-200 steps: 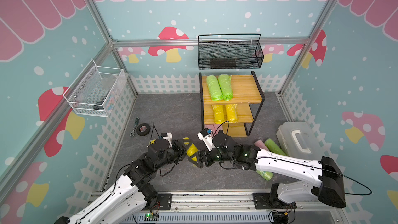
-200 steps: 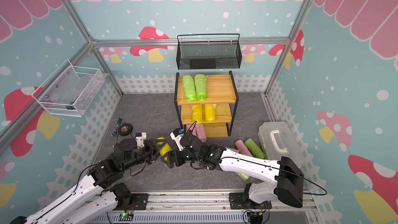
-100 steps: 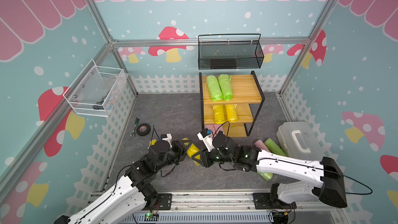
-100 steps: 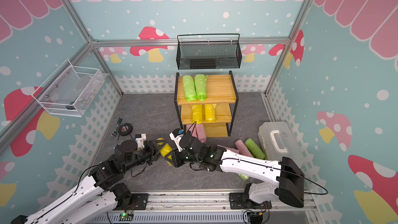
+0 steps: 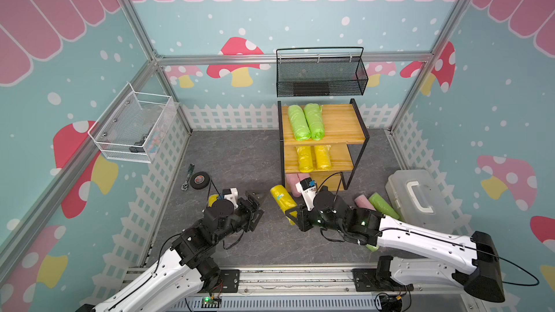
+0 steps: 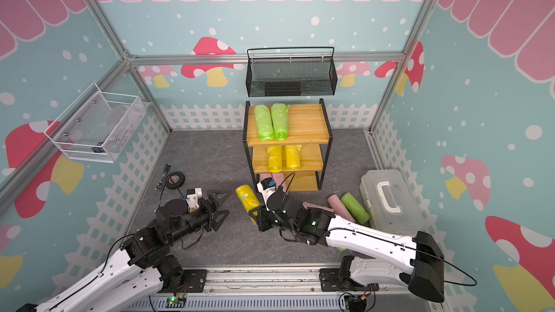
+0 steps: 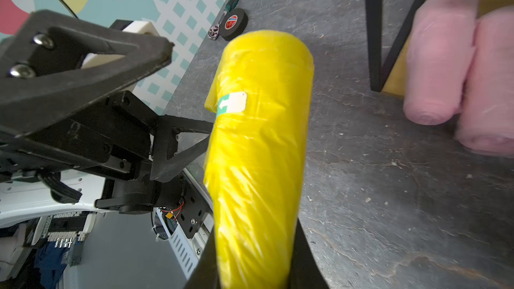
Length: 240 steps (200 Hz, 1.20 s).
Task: Sort the rolls of trash bags by color and place them on the shelf
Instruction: Pick up the roll of trash bags from the center of the board, then place the roll of trash bags on the shelf.
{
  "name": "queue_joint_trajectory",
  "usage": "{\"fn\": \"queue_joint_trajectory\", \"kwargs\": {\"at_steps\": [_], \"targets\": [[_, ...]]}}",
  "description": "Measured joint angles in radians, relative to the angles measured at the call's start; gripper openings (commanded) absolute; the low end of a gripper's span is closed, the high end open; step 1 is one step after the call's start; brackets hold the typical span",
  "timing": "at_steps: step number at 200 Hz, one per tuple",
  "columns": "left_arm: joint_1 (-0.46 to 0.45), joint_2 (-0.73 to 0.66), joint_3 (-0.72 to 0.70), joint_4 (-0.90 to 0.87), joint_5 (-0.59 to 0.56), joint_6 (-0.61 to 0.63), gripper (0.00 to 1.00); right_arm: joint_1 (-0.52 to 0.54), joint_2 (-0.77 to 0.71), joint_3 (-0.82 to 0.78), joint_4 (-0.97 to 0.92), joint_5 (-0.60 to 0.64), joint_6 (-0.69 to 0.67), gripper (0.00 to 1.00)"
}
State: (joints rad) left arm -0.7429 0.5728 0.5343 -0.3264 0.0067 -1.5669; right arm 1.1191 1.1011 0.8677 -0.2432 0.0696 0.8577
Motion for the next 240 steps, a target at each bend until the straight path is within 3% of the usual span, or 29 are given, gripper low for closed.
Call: {"fn": "queue_joint_trajectory", "kwargs": {"at_steps": [59, 87, 131, 240], "targets": [[0.000, -0.087, -0.015, -0.073, -0.044, 0.003, 0.96, -0.082, -0.223, -0.002, -0.161, 0.174, -0.043, 0.00], [0.000, -0.088, -0.019, -0.097, -0.048, 0.004, 0.96, -0.170, -0.284, 0.000, -0.214, 0.229, -0.069, 0.00], [0.000, -0.071, -0.019, -0.102, -0.048, 0.010, 0.96, -0.329, -0.245, 0.014, -0.262, 0.234, -0.083, 0.00], [0.000, -0.071, -0.021, -0.103, -0.048, 0.011, 0.95, -0.565, -0.071, 0.056, -0.137, 0.140, -0.117, 0.00]]}}
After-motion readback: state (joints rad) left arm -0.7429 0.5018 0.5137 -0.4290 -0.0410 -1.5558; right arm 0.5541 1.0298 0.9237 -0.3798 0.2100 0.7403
